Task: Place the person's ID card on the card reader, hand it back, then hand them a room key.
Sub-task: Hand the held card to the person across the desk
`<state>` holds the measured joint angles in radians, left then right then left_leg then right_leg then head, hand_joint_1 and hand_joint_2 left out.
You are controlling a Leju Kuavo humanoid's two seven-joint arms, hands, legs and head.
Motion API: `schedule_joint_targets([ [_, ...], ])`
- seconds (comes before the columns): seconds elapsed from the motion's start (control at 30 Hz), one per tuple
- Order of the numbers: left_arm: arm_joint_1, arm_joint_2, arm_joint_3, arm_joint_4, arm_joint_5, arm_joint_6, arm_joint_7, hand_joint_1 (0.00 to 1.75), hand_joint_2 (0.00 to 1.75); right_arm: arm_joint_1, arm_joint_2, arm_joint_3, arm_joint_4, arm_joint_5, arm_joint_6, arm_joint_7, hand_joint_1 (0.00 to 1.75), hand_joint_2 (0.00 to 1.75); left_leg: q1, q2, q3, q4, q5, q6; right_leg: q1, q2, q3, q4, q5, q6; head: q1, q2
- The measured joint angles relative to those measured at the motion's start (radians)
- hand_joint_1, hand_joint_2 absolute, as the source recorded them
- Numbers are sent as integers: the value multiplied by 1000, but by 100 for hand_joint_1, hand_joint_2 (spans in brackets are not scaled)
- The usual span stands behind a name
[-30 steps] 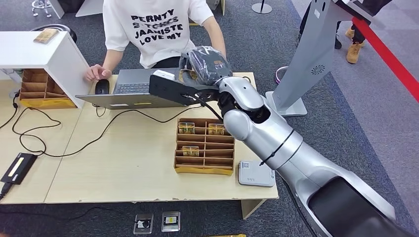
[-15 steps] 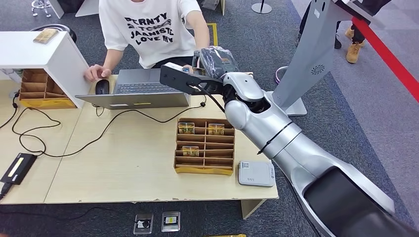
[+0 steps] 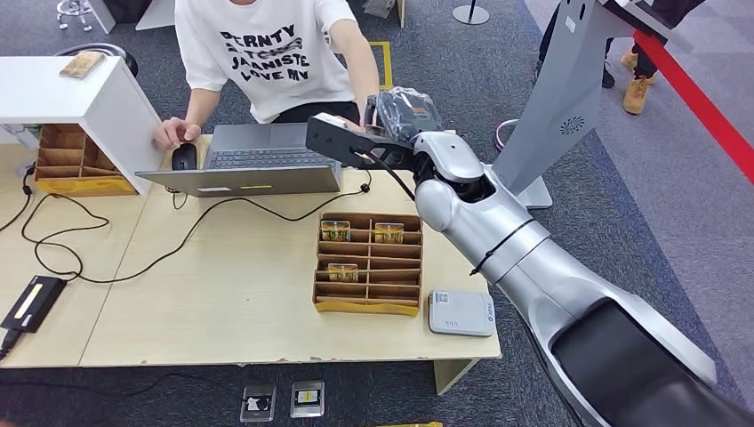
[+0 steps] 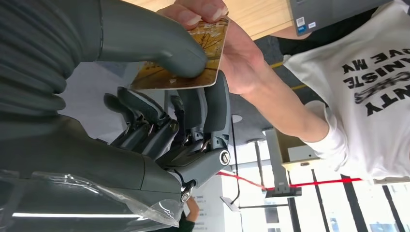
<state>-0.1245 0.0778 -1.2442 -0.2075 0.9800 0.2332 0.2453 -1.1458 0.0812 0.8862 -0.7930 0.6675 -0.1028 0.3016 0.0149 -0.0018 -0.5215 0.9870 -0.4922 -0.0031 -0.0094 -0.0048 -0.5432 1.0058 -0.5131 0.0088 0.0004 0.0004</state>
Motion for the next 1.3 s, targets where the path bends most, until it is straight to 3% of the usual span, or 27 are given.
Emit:
schedule_joint_targets([
  [0.6,0,0,-12,0,8,-3,0,0,0,3,-6,1,7,20,9,7,0,175,0,0,0,0,0,0,0,0,0,0,0,0,0,0],
  [0.73,0,0,-12,0,19,-2,0,0,0,25,-8,-11,-9,-30,-41,-24,0,0,0,0,0,0,0,0,0,0,0,0,0,0,0,0],
  [0.97,0,0,-12,0,45,4,2,0,0,128,-28,-73,-114,-229,-166,-106,0,0,0,0,1,0,0,0,0,0,0,0,0,0,0,0],
  [1.3,2,-2,-12,0,75,19,4,0,0,334,-106,-149,-358,-464,-286,-214,0,0,0,1,0,0,0,0,0,0,0,0,0,0,0,0],
])
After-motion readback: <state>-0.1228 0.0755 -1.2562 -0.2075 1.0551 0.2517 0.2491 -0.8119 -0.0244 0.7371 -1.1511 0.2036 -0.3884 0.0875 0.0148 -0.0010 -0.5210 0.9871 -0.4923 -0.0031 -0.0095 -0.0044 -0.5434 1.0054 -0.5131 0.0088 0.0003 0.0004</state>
